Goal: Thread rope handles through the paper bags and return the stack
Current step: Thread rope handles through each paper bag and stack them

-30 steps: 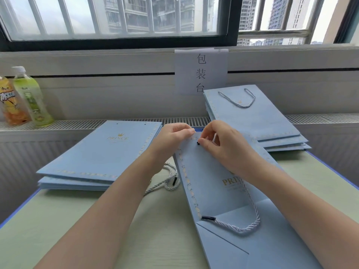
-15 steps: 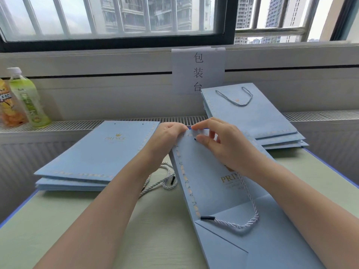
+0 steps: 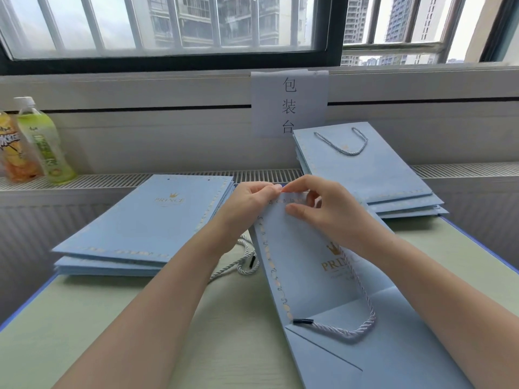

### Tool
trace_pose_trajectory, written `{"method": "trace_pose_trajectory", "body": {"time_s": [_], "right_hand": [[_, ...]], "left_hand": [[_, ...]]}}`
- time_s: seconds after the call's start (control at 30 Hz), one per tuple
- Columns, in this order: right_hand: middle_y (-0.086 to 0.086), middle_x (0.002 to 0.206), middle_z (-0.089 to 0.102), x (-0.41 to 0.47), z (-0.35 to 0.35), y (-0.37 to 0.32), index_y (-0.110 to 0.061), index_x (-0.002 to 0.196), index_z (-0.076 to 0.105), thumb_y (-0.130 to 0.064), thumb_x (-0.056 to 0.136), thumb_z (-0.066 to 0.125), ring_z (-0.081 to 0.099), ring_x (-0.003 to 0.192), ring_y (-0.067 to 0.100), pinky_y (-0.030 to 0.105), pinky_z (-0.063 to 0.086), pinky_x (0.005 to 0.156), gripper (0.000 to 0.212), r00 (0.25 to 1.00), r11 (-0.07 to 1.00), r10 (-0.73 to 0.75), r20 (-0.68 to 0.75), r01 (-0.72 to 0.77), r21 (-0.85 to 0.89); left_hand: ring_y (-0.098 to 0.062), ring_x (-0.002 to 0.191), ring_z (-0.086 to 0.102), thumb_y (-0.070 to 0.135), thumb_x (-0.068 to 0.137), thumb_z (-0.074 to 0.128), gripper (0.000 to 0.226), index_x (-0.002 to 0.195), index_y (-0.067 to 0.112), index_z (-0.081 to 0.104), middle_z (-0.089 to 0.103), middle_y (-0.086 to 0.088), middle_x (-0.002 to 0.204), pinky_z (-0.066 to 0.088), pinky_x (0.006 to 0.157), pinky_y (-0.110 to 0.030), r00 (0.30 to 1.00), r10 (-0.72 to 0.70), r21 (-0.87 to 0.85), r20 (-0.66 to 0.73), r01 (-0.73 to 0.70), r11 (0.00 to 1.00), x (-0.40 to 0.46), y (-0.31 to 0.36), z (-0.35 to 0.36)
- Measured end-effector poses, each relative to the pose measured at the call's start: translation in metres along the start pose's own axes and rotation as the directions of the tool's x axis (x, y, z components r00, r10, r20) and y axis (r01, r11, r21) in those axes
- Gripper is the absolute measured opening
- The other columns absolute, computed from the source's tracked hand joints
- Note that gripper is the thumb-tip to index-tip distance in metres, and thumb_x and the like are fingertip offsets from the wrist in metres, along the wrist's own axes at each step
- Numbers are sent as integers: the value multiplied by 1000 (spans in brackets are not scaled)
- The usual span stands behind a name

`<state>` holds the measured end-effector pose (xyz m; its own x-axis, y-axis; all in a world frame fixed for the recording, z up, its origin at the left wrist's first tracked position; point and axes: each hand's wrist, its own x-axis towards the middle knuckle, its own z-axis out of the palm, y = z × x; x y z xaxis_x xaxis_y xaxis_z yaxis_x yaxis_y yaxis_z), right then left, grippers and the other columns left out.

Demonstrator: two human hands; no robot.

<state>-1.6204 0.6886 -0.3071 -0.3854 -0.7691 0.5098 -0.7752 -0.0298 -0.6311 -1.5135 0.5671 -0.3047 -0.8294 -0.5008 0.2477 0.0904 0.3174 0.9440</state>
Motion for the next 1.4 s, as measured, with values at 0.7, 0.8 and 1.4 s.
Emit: {"method": "trace_pose_trajectory", "body": {"time_s": [0.7,0.8,1.4], "right_hand": [[-9,64,50,-12,-29,-34,-18,75,58,-32,84,69,44,62,6,23,36,60,20,632,985,132,764,-168,-32],[-15,69,59,-21,-22,-47,-25,84,62,-48,74,73,51,65,2,27,42,65,28,433,951,296,851,-45,-307],[1,62,58,-3,-22,-16,-15,79,51,-12,94,48,54,48,12,23,45,52,15,910,968,251,330,-231,-100]], "left_hand": [[-7,58,39,26,95,53,33,65,17,42,44,6,64,30,53,-19,993,26,571,-118,46,820,7,-16,-1],[-11,65,41,28,97,50,33,67,17,41,44,5,68,32,60,-27,984,-20,634,-175,129,763,7,-21,-1],[-18,98,59,3,88,52,28,106,21,63,64,1,101,48,89,-41,994,83,659,77,-113,744,7,-34,9]]}}
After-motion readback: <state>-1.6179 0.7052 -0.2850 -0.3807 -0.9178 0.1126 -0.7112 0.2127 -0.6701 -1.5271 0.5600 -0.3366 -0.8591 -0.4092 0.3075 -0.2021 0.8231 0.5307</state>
